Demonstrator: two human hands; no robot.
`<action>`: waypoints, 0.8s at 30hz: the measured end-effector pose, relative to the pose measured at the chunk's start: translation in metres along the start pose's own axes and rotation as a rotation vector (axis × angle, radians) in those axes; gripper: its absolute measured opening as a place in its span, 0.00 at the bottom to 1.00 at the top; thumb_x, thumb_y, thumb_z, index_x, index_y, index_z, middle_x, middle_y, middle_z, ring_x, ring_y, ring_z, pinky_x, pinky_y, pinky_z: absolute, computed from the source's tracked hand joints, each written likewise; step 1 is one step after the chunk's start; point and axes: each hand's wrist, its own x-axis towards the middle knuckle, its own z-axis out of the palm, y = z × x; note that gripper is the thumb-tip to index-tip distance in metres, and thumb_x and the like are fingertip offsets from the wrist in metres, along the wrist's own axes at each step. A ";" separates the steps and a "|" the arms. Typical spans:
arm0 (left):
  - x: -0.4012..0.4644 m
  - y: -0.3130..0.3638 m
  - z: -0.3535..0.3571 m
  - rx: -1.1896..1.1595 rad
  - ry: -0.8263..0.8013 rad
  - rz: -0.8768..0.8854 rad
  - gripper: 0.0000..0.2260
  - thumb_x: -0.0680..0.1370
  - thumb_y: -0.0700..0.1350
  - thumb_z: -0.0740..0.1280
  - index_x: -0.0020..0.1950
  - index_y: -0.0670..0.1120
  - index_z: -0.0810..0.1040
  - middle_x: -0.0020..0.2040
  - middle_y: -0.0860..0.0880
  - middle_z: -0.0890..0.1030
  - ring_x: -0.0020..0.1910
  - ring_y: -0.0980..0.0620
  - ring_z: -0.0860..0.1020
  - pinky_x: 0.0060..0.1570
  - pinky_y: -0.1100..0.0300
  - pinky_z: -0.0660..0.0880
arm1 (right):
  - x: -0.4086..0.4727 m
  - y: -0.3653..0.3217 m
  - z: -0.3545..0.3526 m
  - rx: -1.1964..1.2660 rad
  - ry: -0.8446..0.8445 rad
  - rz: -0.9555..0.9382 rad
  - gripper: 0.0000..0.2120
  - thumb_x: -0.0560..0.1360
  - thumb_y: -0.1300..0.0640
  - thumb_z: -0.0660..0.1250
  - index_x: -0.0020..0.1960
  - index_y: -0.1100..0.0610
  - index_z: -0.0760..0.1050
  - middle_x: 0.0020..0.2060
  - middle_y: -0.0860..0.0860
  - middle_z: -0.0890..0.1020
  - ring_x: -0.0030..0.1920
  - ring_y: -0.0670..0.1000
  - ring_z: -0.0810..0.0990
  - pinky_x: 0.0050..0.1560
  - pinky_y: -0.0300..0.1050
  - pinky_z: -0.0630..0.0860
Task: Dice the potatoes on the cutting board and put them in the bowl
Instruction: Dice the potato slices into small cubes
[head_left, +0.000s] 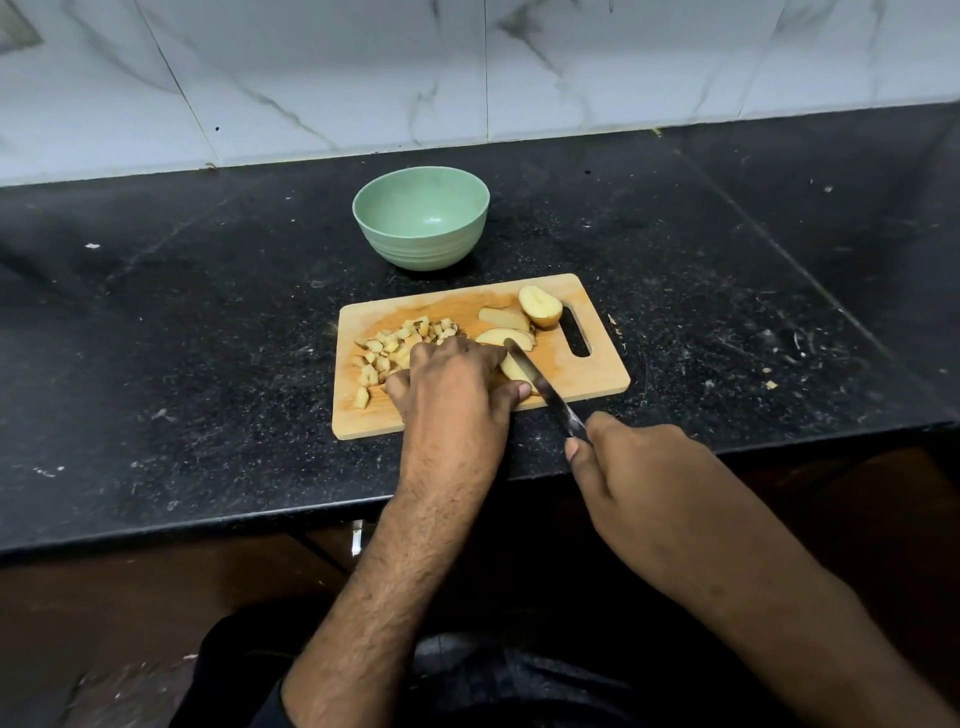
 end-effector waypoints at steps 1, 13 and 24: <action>0.000 0.000 0.000 -0.006 0.001 -0.005 0.19 0.77 0.57 0.69 0.68 0.56 0.77 0.63 0.54 0.76 0.63 0.51 0.66 0.57 0.50 0.58 | 0.001 -0.001 0.000 -0.007 -0.001 0.002 0.13 0.84 0.44 0.49 0.43 0.49 0.61 0.35 0.47 0.73 0.36 0.51 0.73 0.34 0.46 0.66; 0.008 -0.002 -0.002 -0.010 -0.006 0.018 0.14 0.77 0.55 0.70 0.62 0.56 0.81 0.60 0.56 0.77 0.62 0.52 0.66 0.53 0.53 0.56 | 0.003 -0.015 0.002 -0.091 -0.008 0.014 0.03 0.84 0.56 0.52 0.52 0.52 0.62 0.37 0.48 0.70 0.39 0.53 0.72 0.38 0.46 0.68; 0.006 -0.007 0.003 -0.057 0.055 0.031 0.12 0.75 0.54 0.73 0.58 0.55 0.84 0.57 0.57 0.80 0.59 0.53 0.68 0.51 0.54 0.54 | 0.024 -0.024 0.001 -0.134 -0.092 0.029 0.10 0.80 0.64 0.52 0.60 0.56 0.65 0.36 0.50 0.65 0.42 0.54 0.70 0.42 0.49 0.68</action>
